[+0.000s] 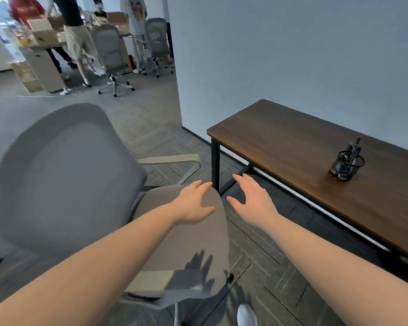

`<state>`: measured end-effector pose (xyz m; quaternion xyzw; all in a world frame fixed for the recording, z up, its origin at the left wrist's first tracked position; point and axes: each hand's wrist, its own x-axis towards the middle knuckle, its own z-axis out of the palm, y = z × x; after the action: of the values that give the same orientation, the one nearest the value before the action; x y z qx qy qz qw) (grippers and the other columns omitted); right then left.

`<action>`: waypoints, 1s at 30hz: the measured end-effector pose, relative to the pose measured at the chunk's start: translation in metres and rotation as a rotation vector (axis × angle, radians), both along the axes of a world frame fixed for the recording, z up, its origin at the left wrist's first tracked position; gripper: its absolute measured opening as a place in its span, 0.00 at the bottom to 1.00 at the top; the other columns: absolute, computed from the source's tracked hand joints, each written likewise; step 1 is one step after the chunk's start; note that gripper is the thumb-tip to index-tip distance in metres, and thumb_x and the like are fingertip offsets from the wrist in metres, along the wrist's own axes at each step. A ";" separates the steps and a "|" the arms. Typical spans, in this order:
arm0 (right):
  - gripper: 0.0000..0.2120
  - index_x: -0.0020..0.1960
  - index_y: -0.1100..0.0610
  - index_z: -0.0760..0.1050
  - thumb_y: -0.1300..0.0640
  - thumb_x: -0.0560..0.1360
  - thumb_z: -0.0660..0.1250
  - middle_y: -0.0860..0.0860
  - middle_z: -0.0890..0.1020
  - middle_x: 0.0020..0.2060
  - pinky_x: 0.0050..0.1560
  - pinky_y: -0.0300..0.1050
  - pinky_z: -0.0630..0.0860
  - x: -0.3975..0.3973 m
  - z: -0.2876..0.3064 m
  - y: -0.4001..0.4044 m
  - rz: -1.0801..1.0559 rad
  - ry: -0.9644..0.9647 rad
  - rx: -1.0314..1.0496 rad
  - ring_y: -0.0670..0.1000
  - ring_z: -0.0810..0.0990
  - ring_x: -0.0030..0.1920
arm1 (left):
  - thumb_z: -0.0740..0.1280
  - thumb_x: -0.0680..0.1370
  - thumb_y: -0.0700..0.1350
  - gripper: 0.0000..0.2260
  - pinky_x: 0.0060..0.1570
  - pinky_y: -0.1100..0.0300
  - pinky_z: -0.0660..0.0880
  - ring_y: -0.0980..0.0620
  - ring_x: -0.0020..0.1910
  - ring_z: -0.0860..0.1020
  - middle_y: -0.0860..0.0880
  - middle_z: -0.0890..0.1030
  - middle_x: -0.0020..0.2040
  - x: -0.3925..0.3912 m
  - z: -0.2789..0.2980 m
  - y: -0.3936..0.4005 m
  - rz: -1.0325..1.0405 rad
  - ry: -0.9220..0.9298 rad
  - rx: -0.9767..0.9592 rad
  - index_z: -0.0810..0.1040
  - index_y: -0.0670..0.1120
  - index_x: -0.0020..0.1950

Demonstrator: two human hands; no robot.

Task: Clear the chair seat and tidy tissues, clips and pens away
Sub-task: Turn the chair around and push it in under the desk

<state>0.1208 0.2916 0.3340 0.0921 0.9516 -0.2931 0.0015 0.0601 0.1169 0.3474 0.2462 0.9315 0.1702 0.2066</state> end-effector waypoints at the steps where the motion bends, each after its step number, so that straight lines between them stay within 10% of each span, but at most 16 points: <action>1: 0.31 0.76 0.46 0.54 0.44 0.77 0.62 0.49 0.56 0.77 0.75 0.62 0.54 0.004 0.005 -0.021 0.041 0.002 0.012 0.51 0.56 0.76 | 0.64 0.76 0.55 0.34 0.76 0.49 0.53 0.45 0.78 0.51 0.44 0.51 0.79 0.010 0.005 -0.024 0.027 0.010 -0.010 0.51 0.51 0.77; 16: 0.28 0.74 0.53 0.61 0.53 0.76 0.66 0.52 0.65 0.74 0.72 0.47 0.58 0.014 0.073 -0.251 0.485 0.205 -0.133 0.49 0.58 0.76 | 0.60 0.78 0.56 0.30 0.77 0.50 0.51 0.49 0.78 0.47 0.48 0.48 0.79 0.116 0.103 -0.245 0.249 0.357 -0.038 0.50 0.54 0.77; 30: 0.28 0.75 0.49 0.58 0.49 0.77 0.63 0.46 0.64 0.74 0.70 0.40 0.58 -0.082 0.082 -0.366 0.421 0.230 -0.289 0.46 0.61 0.74 | 0.56 0.79 0.58 0.28 0.77 0.51 0.48 0.50 0.78 0.46 0.50 0.47 0.80 -0.007 0.113 -0.381 0.273 0.379 -0.134 0.50 0.56 0.77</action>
<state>0.0390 -0.0741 0.4163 -0.1426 0.8921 -0.4275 -0.0326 0.0535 -0.2643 0.4608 0.1313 0.9875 0.0853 0.0191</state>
